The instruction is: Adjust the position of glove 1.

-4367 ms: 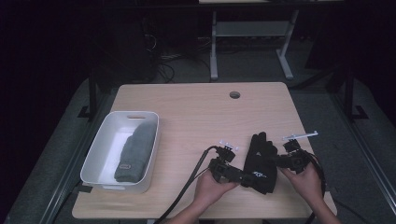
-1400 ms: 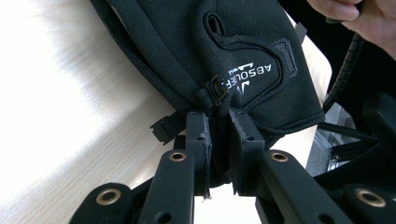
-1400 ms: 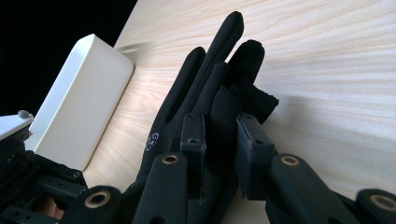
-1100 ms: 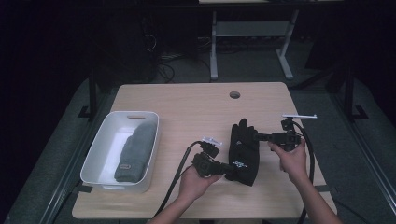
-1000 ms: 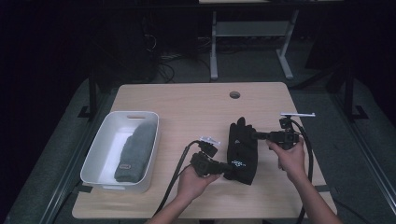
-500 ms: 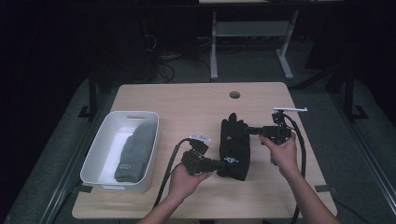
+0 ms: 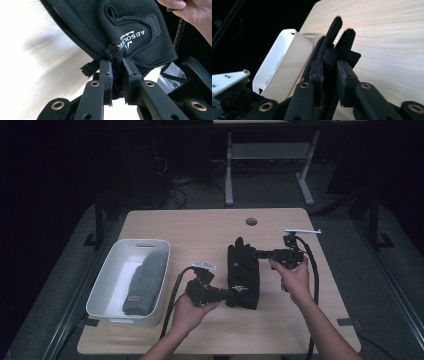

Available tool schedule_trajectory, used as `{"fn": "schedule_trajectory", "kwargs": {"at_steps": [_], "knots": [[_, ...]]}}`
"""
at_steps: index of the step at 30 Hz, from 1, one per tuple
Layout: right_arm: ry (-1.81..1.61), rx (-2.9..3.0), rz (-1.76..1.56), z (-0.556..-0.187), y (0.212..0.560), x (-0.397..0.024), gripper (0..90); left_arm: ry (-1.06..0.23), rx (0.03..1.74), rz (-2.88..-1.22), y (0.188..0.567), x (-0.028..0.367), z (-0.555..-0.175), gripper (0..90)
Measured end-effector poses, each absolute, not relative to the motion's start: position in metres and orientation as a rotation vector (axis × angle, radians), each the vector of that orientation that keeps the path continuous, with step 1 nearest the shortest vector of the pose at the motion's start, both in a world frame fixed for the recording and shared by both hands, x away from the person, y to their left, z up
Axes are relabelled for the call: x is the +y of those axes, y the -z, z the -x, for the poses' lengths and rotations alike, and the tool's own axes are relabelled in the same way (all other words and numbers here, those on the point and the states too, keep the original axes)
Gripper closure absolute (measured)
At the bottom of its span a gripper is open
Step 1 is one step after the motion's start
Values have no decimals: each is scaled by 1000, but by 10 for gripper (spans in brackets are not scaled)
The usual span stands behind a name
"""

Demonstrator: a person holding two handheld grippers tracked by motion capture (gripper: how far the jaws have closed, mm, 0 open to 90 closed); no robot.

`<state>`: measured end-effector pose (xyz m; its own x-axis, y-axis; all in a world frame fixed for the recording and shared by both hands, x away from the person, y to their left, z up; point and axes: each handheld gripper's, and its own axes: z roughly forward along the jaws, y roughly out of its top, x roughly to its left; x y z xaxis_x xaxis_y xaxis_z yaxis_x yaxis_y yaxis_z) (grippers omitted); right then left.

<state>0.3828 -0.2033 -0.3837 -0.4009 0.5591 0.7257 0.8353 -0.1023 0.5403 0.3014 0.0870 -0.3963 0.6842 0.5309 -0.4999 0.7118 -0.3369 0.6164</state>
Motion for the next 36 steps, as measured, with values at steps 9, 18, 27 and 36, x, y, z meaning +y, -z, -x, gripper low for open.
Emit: {"fn": "schedule_trajectory", "kwargs": {"at_steps": [9, 18, 27, 36], "knots": [[1469, -1948, 1532, -387, 383, -193, 814, 236, 953, -2049, 397, 90, -300, 811], [1495, -1955, 1514, -391, 378, -182, 819, 208, 959, -2054, 387, 103, -302, 810], [1511, -1928, 1485, -396, 372, -170, 819, 187, 969, -2044, 379, 115, -302, 810], [1523, -1901, 1470, -400, 367, -159, 819, 182, 967, -2030, 372, 127, -302, 810]]}}
